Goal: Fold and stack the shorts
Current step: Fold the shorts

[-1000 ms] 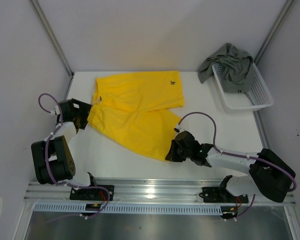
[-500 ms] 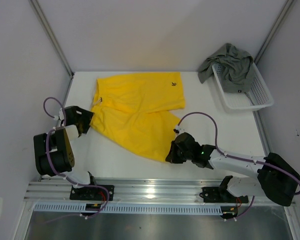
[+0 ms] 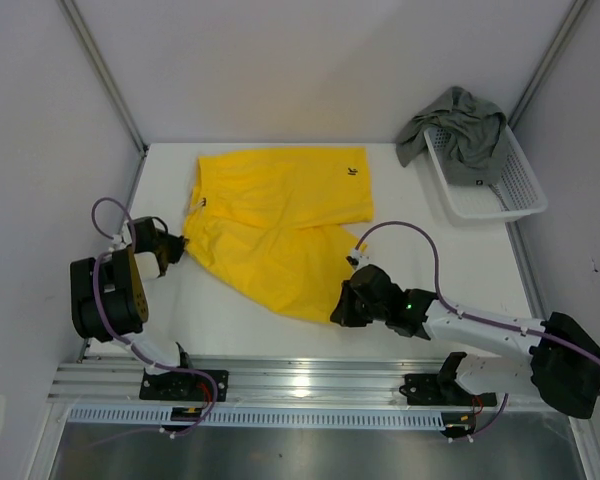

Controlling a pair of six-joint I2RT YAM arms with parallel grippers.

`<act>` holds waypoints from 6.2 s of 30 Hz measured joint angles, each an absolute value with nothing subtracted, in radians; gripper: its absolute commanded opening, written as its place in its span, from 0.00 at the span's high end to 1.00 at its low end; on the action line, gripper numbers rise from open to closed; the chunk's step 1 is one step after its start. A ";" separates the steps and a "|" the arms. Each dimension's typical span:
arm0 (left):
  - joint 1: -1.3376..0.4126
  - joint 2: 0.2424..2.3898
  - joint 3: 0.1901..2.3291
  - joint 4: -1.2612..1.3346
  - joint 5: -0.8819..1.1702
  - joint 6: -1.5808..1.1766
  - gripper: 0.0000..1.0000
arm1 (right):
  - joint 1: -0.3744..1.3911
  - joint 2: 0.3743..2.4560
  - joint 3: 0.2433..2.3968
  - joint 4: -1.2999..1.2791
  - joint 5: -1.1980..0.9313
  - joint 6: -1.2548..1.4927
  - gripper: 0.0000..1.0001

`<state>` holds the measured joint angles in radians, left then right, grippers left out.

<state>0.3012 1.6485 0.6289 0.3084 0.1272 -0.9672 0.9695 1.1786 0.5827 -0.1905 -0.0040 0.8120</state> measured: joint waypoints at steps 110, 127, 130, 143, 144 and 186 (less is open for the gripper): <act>0.301 0.918 0.814 -0.647 0.070 -1.305 1.00 | 0.489 0.860 1.132 -0.617 -0.367 0.475 1.00; 0.292 1.093 1.101 -0.772 -0.003 -1.363 1.00 | 0.370 1.198 1.304 -0.537 -0.376 0.455 1.00; 0.292 1.161 1.137 -0.740 -0.015 -1.382 1.00 | 0.336 1.278 1.326 -0.496 -0.402 0.463 1.00; 0.250 1.771 1.250 -0.400 0.016 -1.466 0.86 | 0.263 1.890 1.634 -0.246 -0.498 0.521 0.89; 0.250 1.818 1.283 -0.396 0.015 -1.461 0.61 | 0.257 1.949 1.668 -0.231 -0.501 0.533 0.63; 0.167 1.675 1.111 -0.273 -0.032 -0.802 0.01 | 0.342 1.648 0.999 -0.186 -0.348 0.545 0.40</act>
